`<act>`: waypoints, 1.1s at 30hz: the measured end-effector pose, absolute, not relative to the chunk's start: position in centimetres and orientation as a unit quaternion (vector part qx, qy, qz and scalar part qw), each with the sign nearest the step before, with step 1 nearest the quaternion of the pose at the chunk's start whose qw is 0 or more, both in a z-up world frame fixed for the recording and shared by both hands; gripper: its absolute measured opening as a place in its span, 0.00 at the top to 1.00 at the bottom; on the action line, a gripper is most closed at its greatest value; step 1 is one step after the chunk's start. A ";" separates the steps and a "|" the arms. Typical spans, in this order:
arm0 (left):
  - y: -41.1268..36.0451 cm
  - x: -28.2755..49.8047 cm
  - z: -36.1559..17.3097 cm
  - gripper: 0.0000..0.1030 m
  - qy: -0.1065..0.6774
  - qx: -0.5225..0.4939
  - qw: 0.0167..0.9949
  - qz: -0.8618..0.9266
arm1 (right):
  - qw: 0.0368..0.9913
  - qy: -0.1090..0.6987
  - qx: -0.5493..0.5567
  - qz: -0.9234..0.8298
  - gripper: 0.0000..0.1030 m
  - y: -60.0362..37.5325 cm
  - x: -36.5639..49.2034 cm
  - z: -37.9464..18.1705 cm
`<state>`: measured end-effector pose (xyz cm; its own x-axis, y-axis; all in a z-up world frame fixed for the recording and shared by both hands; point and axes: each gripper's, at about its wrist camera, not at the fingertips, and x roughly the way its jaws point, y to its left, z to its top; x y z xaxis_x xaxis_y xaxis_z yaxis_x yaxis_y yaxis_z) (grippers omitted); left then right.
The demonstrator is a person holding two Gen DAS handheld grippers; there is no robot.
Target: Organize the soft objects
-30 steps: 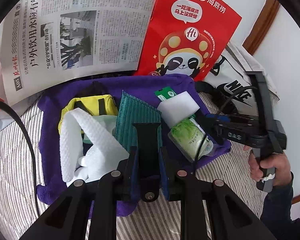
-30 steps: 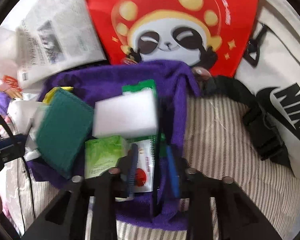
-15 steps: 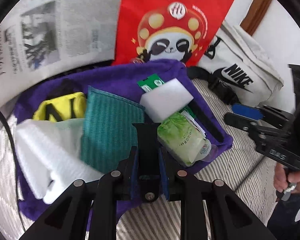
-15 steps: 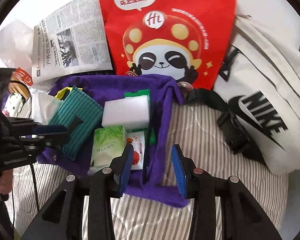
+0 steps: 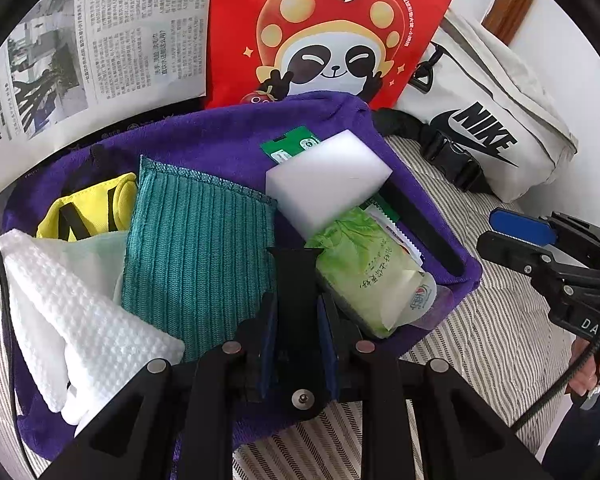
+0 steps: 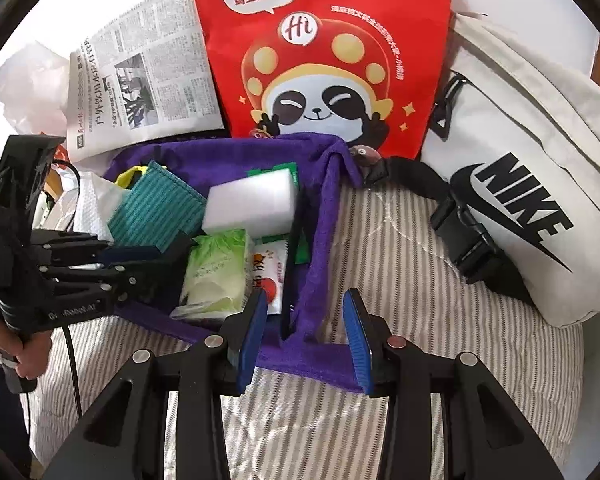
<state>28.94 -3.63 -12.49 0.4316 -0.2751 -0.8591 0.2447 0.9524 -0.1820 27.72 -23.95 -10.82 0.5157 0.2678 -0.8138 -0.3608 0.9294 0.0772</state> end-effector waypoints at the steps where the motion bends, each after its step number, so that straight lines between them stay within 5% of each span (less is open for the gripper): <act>1: -3.7 28.8 -12.5 0.80 0.511 -0.015 0.845 -0.155 | 0.869 0.457 -0.048 0.182 0.62 -23.8 27.7 -10.7; 12: -3.6 26.9 -11.8 0.61 0.521 -0.020 0.838 -0.160 | 0.863 0.465 -0.054 0.189 0.61 -23.2 26.7 -10.9; 14: -3.4 26.3 -11.4 0.53 0.520 -0.025 0.839 -0.161 | 0.863 0.466 -0.056 0.185 0.60 -23.6 26.3 -10.8; 19: -2.7 24.5 -10.2 0.51 0.515 -0.042 0.838 -0.175 | 0.862 0.470 -0.041 0.187 0.48 -24.2 25.5 -10.6; 24: -2.1 21.6 -8.2 0.29 0.495 -0.037 0.851 -0.172 | 0.861 0.474 -0.037 0.182 0.46 -23.7 24.4 -10.5; 33: -0.2 15.5 -5.8 0.08 0.457 -0.038 0.882 -0.111 | 0.873 0.454 -0.064 0.166 0.15 -21.2 21.2 -7.9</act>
<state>15.53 -0.23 -5.78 0.5575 -0.2301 -0.7976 0.1598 0.9726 -0.1689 21.16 -21.24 -7.89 0.5326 0.2311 -0.8142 -0.3475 0.9369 0.0387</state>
